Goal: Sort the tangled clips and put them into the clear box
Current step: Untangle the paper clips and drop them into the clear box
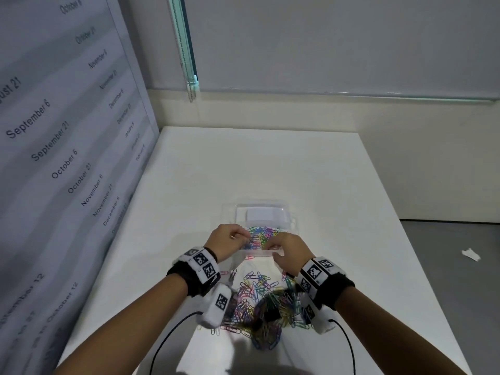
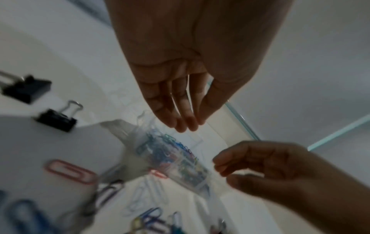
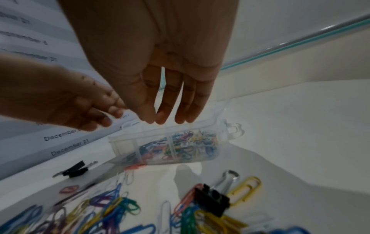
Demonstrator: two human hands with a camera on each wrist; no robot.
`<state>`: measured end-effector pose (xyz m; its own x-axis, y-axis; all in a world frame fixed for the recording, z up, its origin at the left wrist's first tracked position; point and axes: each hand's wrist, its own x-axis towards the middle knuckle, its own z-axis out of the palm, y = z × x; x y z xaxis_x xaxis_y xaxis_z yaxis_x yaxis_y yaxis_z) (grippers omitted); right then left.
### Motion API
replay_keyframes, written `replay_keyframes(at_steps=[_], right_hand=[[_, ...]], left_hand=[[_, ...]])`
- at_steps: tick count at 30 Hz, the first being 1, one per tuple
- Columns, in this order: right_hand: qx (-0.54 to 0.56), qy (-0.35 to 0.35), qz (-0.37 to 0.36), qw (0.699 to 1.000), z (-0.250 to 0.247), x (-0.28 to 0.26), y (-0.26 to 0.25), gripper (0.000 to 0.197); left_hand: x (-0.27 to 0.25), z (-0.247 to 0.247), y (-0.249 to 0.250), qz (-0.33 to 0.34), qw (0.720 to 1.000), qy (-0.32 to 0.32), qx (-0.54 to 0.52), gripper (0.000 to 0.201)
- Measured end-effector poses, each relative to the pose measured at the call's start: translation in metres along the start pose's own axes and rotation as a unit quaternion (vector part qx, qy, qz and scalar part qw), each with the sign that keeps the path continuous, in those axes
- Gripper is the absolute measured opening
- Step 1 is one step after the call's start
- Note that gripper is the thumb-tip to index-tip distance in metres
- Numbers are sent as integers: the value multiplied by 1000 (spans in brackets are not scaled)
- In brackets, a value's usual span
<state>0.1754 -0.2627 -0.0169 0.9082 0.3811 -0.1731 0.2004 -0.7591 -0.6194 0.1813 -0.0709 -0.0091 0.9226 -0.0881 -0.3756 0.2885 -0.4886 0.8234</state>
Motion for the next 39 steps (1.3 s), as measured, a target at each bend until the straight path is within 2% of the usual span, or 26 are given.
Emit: replay_keyframes(at_steps=[3,5,6,7,9,11,13,15,17,20,22,27,31,35,39], right_hand=[[-22,-20,-12,999,1,-6,-4,22],[-57,-73,-13,996,5,-11,-6,20],[-79,-110,-13,991,9,-12,-8,20],[-101,-147,-9,984,14,-13,-9,25],[-138,-206,14,969,25,-14,-10,48],[-164,-230,27,959,34,-14,-12,70],[-178,-234,16,956,40,-13,-16,80],[-172,-241,13,955,45,-13,-19,73],[-160,-245,17,956,48,-14,-22,55],[-139,-237,7,961,48,-15,-25,28],[-119,-219,13,968,44,-15,-22,21],[-70,-141,22,987,29,-11,-15,19],[-49,-106,14,993,11,0,-14,17],[-37,-71,4,997,-12,16,-17,13],[-27,14,39,999,-31,33,-17,14]], left_hand=[[-20,-2,-13,19,990,-62,127,18],[-31,-1,-24,10,971,-110,211,20],[-35,0,-30,9,958,-123,259,28],[-38,1,-36,12,945,-130,301,37],[-45,7,-44,24,933,-135,333,46],[-52,15,-49,38,937,-133,321,44],[-57,25,-52,48,936,-128,325,37],[-59,33,-55,52,932,-122,337,32],[-60,37,-56,52,934,-113,334,26],[-58,38,-59,54,937,-113,325,19],[-56,36,-61,55,940,-113,316,16],[-54,27,-60,50,963,-96,248,8],[-55,16,-61,31,983,-89,157,18],[-56,1,-66,34,983,-73,165,28],[-61,-13,-74,10,987,-58,150,20]])
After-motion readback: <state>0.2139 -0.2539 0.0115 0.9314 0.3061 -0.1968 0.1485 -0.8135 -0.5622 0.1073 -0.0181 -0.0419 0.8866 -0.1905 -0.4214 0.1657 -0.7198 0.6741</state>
